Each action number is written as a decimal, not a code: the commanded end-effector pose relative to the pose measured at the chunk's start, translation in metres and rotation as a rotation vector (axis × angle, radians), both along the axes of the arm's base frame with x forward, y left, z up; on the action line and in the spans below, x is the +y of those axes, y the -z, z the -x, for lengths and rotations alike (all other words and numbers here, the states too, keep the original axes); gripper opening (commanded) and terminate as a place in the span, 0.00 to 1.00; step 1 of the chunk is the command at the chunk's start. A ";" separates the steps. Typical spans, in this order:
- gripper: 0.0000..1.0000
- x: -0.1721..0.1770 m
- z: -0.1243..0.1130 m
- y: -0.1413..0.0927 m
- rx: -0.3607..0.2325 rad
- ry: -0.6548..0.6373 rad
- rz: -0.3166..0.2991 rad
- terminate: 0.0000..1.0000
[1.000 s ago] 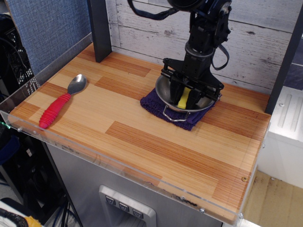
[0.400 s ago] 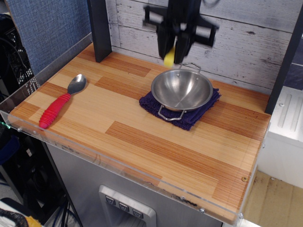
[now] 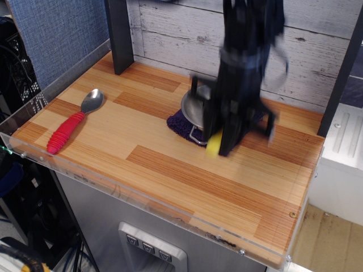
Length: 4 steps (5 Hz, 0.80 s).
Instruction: Move the corn from left side to right side
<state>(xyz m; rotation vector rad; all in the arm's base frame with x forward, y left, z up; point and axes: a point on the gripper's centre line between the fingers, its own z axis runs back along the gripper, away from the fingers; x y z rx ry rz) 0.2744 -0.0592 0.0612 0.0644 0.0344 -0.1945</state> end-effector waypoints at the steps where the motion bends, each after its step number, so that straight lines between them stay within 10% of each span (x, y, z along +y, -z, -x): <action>1: 0.00 0.006 0.011 0.021 -0.169 -0.066 -0.009 0.00; 3: 0.00 -0.012 0.014 0.032 -0.182 -0.151 0.058 0.00; 4: 1.00 -0.016 0.013 0.024 -0.160 -0.113 0.091 0.00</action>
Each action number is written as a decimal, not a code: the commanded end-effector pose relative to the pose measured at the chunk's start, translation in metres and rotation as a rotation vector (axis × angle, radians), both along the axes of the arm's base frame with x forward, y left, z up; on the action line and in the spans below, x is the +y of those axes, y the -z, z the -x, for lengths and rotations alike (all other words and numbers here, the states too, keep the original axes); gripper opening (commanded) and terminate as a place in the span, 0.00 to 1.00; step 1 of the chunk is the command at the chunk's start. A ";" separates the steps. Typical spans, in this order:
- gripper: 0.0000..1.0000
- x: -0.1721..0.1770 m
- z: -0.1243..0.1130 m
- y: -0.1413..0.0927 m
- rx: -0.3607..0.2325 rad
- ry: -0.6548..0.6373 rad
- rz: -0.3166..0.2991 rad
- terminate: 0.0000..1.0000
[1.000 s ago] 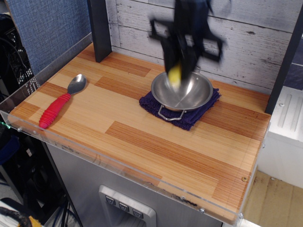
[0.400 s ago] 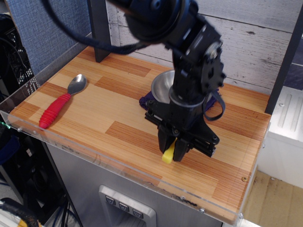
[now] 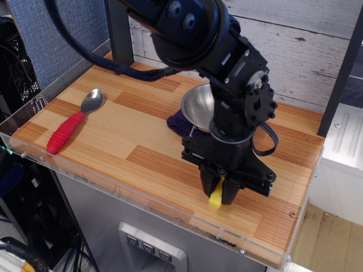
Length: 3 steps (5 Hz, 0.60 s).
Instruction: Move the corn from left side to right side
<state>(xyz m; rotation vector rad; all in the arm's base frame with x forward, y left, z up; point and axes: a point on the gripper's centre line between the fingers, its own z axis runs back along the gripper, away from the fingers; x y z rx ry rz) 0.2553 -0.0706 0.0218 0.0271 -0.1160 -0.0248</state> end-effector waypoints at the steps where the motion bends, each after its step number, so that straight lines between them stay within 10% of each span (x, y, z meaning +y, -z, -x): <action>1: 1.00 -0.002 -0.009 -0.031 -0.036 0.062 0.023 0.00; 3: 1.00 0.015 -0.019 -0.118 -0.089 0.034 -0.040 0.00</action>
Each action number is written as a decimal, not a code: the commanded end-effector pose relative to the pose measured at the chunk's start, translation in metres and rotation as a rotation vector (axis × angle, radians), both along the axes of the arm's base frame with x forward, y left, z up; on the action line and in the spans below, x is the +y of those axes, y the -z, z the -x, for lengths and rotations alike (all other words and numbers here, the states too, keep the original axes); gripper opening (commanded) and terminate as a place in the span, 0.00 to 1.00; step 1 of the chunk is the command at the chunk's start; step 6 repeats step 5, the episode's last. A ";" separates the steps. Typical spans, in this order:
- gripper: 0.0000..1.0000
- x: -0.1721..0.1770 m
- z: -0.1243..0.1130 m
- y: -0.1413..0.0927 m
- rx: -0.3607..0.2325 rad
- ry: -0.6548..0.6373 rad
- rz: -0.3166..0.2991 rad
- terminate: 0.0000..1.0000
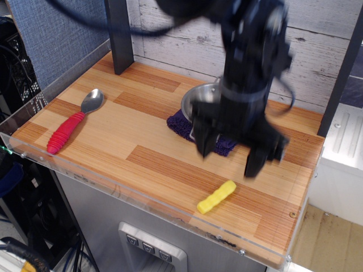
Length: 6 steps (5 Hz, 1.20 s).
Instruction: Move the corn from left side to right side
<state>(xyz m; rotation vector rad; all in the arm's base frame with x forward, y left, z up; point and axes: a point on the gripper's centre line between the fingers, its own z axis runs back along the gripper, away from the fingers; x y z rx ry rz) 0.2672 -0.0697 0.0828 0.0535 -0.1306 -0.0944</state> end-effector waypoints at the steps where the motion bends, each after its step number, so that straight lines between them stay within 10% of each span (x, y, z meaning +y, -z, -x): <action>1: 1.00 0.026 -0.009 -0.075 -0.080 -0.038 0.008 0.00; 4: 1.00 0.034 -0.015 -0.072 -0.038 0.024 0.057 0.00; 5: 1.00 0.034 -0.015 -0.072 -0.038 0.024 0.057 1.00; 6: 1.00 0.034 -0.015 -0.072 -0.038 0.024 0.057 1.00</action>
